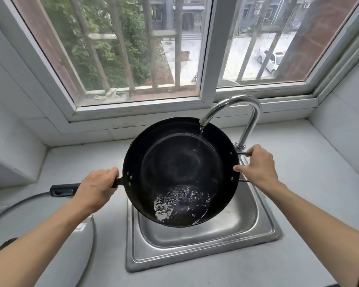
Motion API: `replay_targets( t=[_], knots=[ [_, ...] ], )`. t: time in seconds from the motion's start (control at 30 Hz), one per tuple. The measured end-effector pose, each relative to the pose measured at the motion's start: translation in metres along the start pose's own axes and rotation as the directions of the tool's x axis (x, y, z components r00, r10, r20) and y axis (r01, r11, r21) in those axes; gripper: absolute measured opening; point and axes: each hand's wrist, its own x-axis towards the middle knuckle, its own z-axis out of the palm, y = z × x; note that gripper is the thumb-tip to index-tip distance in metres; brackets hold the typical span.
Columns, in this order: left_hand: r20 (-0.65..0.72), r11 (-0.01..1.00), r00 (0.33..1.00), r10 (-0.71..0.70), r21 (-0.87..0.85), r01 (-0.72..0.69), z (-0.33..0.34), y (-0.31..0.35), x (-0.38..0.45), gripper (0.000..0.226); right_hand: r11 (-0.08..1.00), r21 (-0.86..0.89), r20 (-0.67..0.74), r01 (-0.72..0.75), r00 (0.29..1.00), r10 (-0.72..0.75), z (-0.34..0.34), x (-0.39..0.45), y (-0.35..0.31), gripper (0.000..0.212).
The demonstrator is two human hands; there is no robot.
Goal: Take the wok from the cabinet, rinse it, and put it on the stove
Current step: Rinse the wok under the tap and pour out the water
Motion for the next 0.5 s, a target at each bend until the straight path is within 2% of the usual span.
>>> replay_targets(
  t=[0.13, 0.27, 0.5],
  knots=[
    [0.097, 0.997, 0.993, -0.065, -0.029, 0.068, 0.006, 0.000, -0.009, 0.022, 1.000, -0.001, 0.044, -0.025, 0.999, 0.026, 0.012, 0.000, 0.009, 0.053],
    [0.177, 0.998, 0.983, -0.049, -0.022, 0.054, 0.017, 0.000, -0.020, 0.019, 0.999, -0.001, 0.067, -0.033, 0.997, 0.032, 0.022, -0.004, 0.019, 0.055],
    [0.159, 1.000, 0.987, -0.014, 0.010, 0.012, 0.021, 0.006, -0.030, 0.025, 0.999, -0.028, 0.036, -0.023, 0.999, 0.024, 0.026, -0.012, 0.031, 0.053]
  ],
)
